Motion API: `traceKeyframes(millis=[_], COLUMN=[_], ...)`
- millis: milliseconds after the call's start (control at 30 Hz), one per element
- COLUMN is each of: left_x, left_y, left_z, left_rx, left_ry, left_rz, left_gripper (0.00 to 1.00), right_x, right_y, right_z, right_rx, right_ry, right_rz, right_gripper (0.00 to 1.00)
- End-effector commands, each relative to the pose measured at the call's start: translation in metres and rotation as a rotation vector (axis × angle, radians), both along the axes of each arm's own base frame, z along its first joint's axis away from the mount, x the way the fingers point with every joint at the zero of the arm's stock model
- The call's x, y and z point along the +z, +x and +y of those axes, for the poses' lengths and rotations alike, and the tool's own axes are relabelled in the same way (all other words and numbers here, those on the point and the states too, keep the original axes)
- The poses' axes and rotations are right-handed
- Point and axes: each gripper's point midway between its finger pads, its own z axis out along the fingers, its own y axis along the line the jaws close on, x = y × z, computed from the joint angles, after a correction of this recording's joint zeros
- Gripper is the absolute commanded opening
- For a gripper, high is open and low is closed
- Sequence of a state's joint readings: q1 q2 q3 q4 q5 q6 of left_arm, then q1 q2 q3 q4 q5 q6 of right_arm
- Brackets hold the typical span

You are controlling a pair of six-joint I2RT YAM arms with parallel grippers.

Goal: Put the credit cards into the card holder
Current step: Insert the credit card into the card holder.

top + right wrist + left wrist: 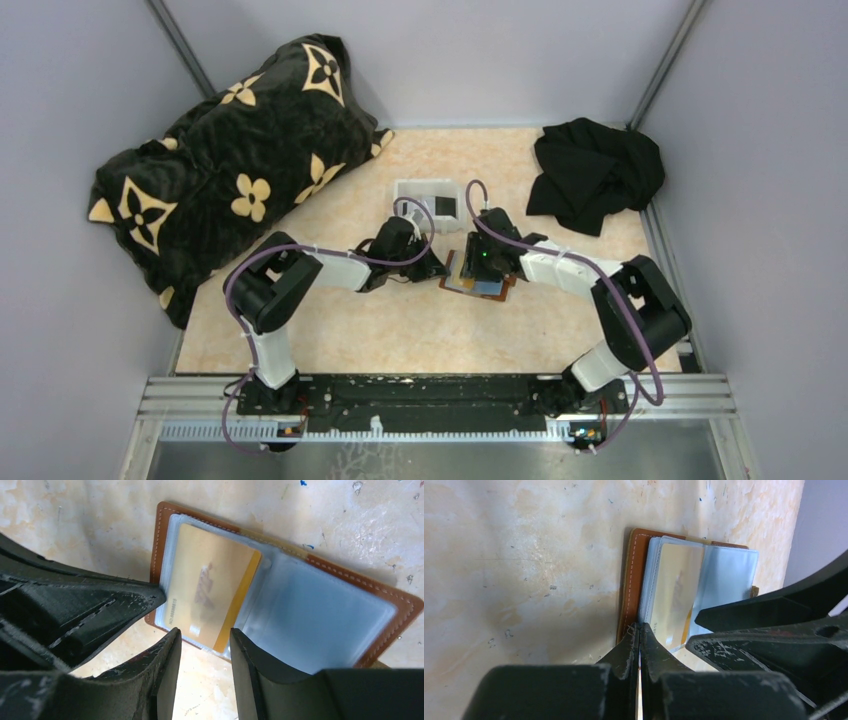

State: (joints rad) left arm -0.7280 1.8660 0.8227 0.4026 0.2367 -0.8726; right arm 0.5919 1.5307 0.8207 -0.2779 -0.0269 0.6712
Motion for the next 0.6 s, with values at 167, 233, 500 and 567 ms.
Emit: traceKeyframes(millis=[167, 233, 500, 567], left_x=[-0.048, -0.048, -0.050, -0.053], left_y=[-0.023, -0.023, -0.024, -0.025], left_z=[0.028, 0.028, 0.032, 0.033], left_rx=[0.032, 0.032, 0.040, 0.039], left_ry=[0.168, 0.168, 0.187, 0.192], left_rz=[0.125, 0.124, 0.126, 0.134], left_gripper=[0.02, 0.02, 0.02, 0.02], right_x=[0.030, 0.030, 0.032, 0.032], right_y=[-0.001, -0.002, -0.016, -0.021], right_z=[-0.005, -0.009, -0.049, -0.055], right_rx=[0.013, 0.008, -0.107, -0.122], right_ry=[-0.013, -0.024, -0.027, -0.015], right_rz=[-0.095, -0.099, -0.141, -0.146], right_gripper=[0.41, 0.41, 0.41, 0.42])
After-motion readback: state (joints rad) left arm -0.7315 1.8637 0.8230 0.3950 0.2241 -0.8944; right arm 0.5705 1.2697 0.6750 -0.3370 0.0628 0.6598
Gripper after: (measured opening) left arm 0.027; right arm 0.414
